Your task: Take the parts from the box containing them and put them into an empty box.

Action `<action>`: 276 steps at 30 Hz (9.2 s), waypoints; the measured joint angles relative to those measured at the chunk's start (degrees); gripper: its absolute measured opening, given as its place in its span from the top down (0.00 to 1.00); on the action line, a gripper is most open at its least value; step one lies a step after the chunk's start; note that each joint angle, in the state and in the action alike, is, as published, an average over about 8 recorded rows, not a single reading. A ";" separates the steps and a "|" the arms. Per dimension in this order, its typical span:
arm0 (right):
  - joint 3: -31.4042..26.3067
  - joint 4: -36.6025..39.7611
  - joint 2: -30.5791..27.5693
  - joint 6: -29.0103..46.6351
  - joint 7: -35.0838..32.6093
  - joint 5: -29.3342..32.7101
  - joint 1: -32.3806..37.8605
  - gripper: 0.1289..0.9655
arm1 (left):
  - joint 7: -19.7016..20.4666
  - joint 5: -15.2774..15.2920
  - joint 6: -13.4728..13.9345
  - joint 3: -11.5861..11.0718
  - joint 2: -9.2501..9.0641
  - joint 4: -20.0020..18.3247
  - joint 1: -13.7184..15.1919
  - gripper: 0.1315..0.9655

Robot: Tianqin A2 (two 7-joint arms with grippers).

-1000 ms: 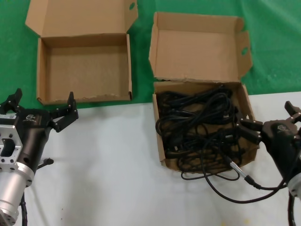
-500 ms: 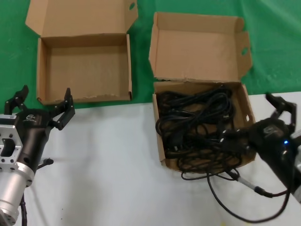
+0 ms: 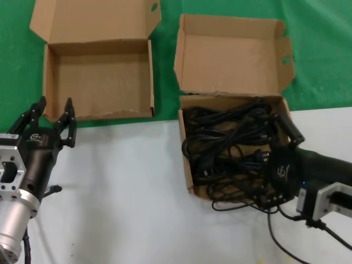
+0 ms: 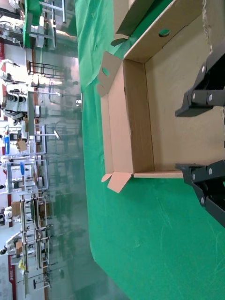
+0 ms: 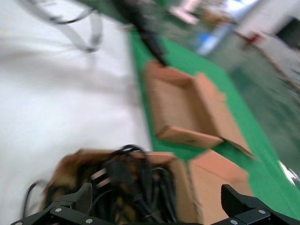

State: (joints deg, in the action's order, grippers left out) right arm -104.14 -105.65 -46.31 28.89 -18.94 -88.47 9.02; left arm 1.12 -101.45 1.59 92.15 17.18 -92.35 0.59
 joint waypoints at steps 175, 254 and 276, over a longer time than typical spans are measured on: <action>-7.80 8.42 13.80 4.78 -8.27 11.39 28.56 0.31 | 0.00 0.01 0.00 0.00 0.00 0.00 0.00 0.98; 11.29 13.56 28.10 -26.84 17.17 -13.20 -6.82 0.00 | -1.05 -1.57 -1.49 -0.45 0.01 0.64 -0.55 0.00; 11.83 13.75 28.57 -27.78 17.98 -13.87 -7.82 0.00 | -1.09 -1.62 -1.53 -0.46 0.01 0.66 -0.57 0.00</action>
State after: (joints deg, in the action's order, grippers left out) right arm -92.32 -91.90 -17.74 1.11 -0.96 -102.33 1.20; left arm 0.03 -103.08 0.05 91.69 17.19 -91.69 0.02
